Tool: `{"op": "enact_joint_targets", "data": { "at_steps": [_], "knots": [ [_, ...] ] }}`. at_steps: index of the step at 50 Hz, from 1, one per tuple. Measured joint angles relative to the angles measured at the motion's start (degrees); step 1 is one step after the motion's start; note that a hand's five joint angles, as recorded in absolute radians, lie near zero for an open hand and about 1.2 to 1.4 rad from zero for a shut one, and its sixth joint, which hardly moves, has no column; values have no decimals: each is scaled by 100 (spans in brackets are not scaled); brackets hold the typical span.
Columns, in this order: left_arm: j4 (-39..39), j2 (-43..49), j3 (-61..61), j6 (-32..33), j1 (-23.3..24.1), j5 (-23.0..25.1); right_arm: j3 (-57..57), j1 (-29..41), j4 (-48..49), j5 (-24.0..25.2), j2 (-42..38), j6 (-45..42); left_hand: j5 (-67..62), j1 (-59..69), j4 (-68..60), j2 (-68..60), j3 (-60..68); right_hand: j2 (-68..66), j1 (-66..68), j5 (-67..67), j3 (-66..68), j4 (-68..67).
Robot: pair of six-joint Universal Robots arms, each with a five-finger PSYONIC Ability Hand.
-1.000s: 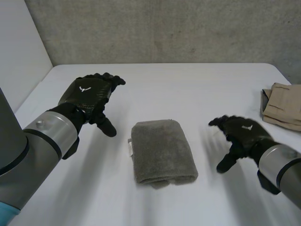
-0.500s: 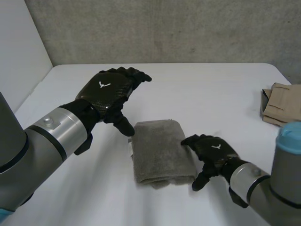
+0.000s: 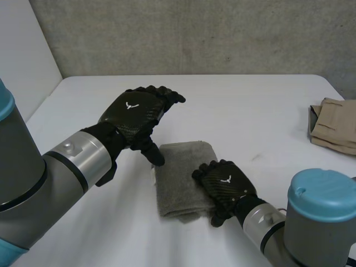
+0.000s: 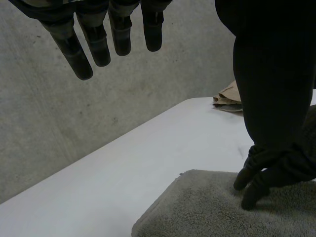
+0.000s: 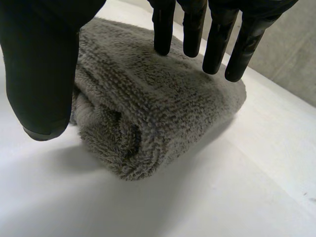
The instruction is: Fold the laundry.
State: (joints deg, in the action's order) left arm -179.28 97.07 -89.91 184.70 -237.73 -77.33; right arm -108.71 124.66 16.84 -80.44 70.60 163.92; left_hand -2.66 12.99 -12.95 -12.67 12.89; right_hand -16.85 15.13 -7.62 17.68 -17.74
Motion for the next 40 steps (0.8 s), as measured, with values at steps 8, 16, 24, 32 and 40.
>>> {"op": "enact_joint_targets", "data": {
  "at_steps": [8,16,24,32,40],
  "knots": [
    [-1,6,5,-4,-9,-2,9,466,90,-405,64,-547,0,0,0,0,0,0,0,0,-1,0],
    [-2,12,2,-5,-8,-1,49,644,340,-496,-22,-816,0,0,0,0,0,0,0,0,-2,0],
    [-2,14,0,-4,-6,-1,226,647,607,-498,-461,-994,0,0,0,0,0,-60,54,-49,66,-54],
    [-2,23,-3,-5,-10,-1,348,639,878,-496,-743,-1276,0,0,0,0,0,-464,396,-389,455,-439],
    [-2,49,-9,-8,-22,0,475,638,982,-499,-967,-1407,0,0,0,0,0,-931,790,-774,907,-884]
  ]
}}
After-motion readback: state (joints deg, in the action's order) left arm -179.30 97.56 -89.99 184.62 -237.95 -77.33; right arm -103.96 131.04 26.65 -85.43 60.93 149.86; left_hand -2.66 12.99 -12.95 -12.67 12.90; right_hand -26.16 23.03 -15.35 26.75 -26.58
